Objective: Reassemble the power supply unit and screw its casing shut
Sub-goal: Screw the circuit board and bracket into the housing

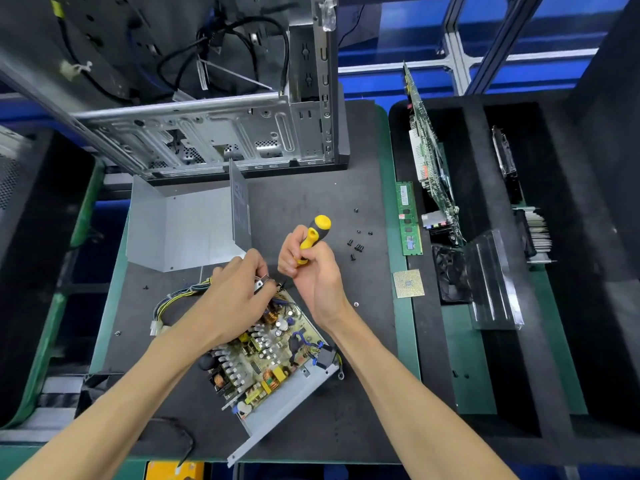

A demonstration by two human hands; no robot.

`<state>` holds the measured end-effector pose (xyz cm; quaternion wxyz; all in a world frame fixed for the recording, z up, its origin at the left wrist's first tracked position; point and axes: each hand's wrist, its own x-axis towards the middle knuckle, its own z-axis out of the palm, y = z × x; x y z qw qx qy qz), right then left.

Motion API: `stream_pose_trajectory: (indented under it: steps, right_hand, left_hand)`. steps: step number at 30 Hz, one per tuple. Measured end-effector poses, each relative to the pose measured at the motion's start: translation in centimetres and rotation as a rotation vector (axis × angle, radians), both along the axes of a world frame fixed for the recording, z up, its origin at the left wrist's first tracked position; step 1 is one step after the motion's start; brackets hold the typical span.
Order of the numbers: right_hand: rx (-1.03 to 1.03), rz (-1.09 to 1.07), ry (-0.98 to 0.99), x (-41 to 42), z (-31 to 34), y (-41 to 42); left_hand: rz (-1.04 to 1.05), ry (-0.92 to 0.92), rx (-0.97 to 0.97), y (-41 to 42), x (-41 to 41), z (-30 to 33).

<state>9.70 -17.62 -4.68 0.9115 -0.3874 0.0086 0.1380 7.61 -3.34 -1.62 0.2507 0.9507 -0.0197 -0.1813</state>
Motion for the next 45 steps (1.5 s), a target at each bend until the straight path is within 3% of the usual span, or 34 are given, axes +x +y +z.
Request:
stream_pose_trajectory:
  steps: [10, 23, 26, 30, 33, 37, 45]
  right_hand:
    - [-0.089, 0.058, -0.057, 0.0, 0.0, 0.4]
    - [-0.378, 0.264, -0.188, 0.0, 1.9, 0.6]
    - [-0.492, 0.303, -0.191, -0.1, 2.3, 0.2]
    - [-0.680, 0.308, -0.108, -0.3, 2.6, -0.4]
    - [-0.769, 0.350, -0.174, -0.4, 2.7, -0.6]
    - [-0.810, 0.384, -0.180, -0.3, 3.2, -0.8]
    - [-0.910, 0.277, -0.495, -0.3, 2.8, -2.8]
  left_hand:
    - [-0.001, 0.000, -0.007, 0.0, -0.1, 0.0]
    - [-0.120, -0.051, 0.040, 0.1, -0.5, 1.7]
    - [-0.117, -0.153, -0.029, 0.5, -0.7, 3.1]
    - [-0.015, -0.452, -0.012, -0.1, 0.2, 6.2]
    - [-0.130, -0.478, 0.151, -1.0, 1.8, 8.2]
    - [-0.221, -0.439, 0.103, -1.3, 2.8, 9.5]
    - [-0.494, -0.295, 0.077, 0.2, 2.5, 11.1]
